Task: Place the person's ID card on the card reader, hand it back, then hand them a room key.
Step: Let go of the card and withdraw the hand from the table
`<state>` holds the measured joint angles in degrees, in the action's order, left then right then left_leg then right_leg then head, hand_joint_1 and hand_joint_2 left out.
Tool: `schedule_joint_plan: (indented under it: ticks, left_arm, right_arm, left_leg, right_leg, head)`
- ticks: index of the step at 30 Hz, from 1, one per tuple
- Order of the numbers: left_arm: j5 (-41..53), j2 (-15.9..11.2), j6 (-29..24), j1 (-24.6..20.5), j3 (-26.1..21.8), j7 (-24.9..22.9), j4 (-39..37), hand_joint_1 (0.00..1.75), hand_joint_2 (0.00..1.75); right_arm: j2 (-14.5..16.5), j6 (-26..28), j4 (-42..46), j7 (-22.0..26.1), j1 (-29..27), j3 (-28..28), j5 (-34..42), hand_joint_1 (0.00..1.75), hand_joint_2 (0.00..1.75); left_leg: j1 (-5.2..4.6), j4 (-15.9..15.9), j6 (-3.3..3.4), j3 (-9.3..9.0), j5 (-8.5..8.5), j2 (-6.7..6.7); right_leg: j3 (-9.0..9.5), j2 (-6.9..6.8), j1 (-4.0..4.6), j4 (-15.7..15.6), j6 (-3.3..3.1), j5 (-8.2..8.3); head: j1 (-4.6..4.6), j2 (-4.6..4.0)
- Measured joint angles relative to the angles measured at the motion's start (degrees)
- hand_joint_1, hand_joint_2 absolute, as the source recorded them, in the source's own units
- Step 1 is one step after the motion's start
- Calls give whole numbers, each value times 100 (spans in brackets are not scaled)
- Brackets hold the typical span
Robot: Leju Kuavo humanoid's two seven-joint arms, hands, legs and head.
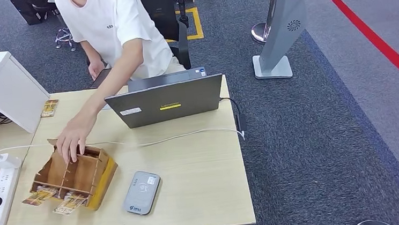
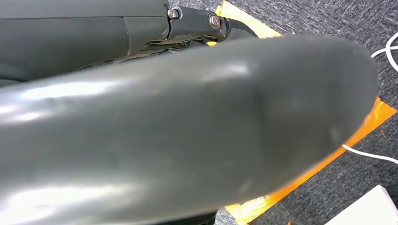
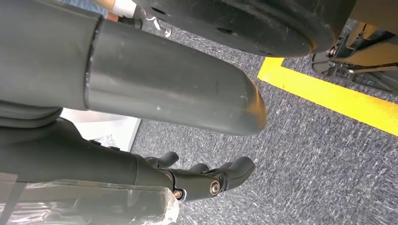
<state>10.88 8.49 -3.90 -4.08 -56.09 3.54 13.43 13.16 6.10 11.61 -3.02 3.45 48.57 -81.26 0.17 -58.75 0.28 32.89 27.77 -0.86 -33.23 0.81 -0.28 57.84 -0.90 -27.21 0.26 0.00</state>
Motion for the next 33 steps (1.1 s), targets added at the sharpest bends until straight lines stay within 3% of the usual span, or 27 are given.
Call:
schedule_joint_plan:
  ticks: [26, 30, 32, 33]
  left_arm:
    - [210, 45, 8, 0, 133, 144, -1, 0, 0]
    - [217, 53, 13, -2, 134, 153, -1, 0, 0]
    - [218, 77, 16, -5, 135, 153, -1, 0, 0]
    - [220, 88, 18, -5, 136, 153, -1, 0, 0]
  right_arm:
    - [0, 9, 0, -96, 12, 0, -43, 0, 0]
    - [17, 12, -1, -100, 17, 0, -42, 0, 0]
    - [20, 15, 1, -101, 24, 0, -42, 0, 0]
    - [20, 16, 2, -101, 24, 0, -42, 0, 0]
  left_leg:
    - [-2, -7, 3, 2, 3, 0]
    - [-7, 85, 125, -42, -48, 5]
    - [47, 281, 177, -137, -156, 17]
    - [78, 346, 186, -166, -195, 24]
  right_leg:
    - [1, 0, -6, -6, 4, 3]
    - [33, -4, -22, -61, 78, 36]
    - [-45, -10, -8, 163, 107, -140]
    - [-175, -16, -19, 460, 124, -324]
  head:
    - [0, 0]
    - [-24, 0]
    - [-7, 0]
    - [19, 0]
